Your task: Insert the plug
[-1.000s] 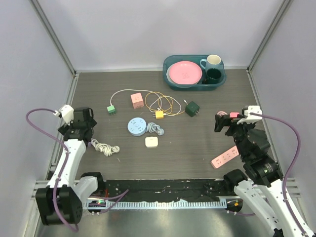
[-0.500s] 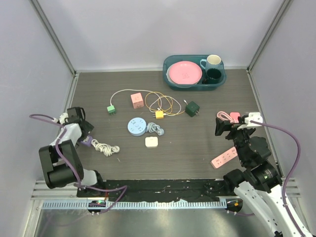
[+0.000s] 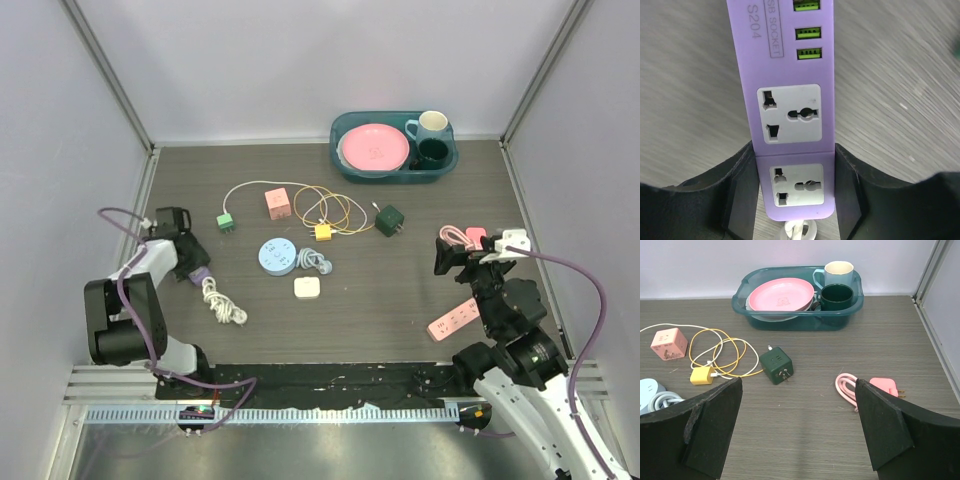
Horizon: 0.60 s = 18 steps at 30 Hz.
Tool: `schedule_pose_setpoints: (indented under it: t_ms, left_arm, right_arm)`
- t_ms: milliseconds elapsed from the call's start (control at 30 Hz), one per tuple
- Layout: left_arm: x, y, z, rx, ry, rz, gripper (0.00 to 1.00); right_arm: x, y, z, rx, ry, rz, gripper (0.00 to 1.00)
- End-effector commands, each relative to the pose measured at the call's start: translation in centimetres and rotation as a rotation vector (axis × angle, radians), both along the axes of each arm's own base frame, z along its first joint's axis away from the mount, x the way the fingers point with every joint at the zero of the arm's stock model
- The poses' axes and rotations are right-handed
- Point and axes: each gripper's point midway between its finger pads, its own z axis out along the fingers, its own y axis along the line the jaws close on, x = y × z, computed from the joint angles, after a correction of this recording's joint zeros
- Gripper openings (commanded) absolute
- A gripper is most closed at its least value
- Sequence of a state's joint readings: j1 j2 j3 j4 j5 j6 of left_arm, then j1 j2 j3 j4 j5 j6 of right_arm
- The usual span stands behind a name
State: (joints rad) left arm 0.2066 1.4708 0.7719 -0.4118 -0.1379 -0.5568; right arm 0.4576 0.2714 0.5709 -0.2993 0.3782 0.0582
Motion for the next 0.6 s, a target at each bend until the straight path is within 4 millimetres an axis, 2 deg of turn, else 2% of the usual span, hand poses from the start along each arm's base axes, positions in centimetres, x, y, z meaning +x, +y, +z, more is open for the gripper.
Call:
schedule_pose_setpoints:
  t_ms: [0,33,67,133,167,233,267,467,567]
  left_arm:
    - [2.5,-6.1,2.5,-0.010,-0.053,-0.296,0.43]
    - [2.6,-6.7,2.3,-0.013,-0.044,-0.320,0.43]
    - [2.7,-9.4,2.3,-0.016,-0.043,-0.411,0.43]
    - [3.2,-11.3,2.7,-0.005,-0.041,-0.491,0.43]
    - [2.9,-12.9,2.2,0.008,-0.016,-0.546,0.43]
    - [3.1,-14.2,2.2,0.027,0.001,-0.594,0.43]
    - [2.8,-15.2,1.5,0.032,0.028,-0.623,0.43]
    - [2.2,-17.3,0.3,0.037,0.069,-0.643,0.45]
    - [1.6,-17.0,0.5,0.071,0.074,-0.630,0.49]
  right_arm:
    - [-0.2,0.1,1.5,0.036,-0.068,0.007,1.00]
    - [-0.3,-0.1,1.6,0.037,-0.071,0.002,1.00]
    - [-0.3,0.0,1.6,0.038,-0.072,0.005,1.00]
    - [-0.4,0.1,1.7,0.040,-0.077,0.011,1.00]
    - [-0.4,0.1,1.6,0.041,-0.075,0.014,1.00]
    - [-0.5,0.2,1.7,0.044,-0.079,0.019,1.00]
    - [-0.5,0.3,1.7,0.044,-0.079,0.024,1.00]
    - [-0.5,0.8,1.7,0.058,-0.074,0.046,1.00]
    - [-0.4,1.4,1.6,0.065,-0.062,0.074,1.00]
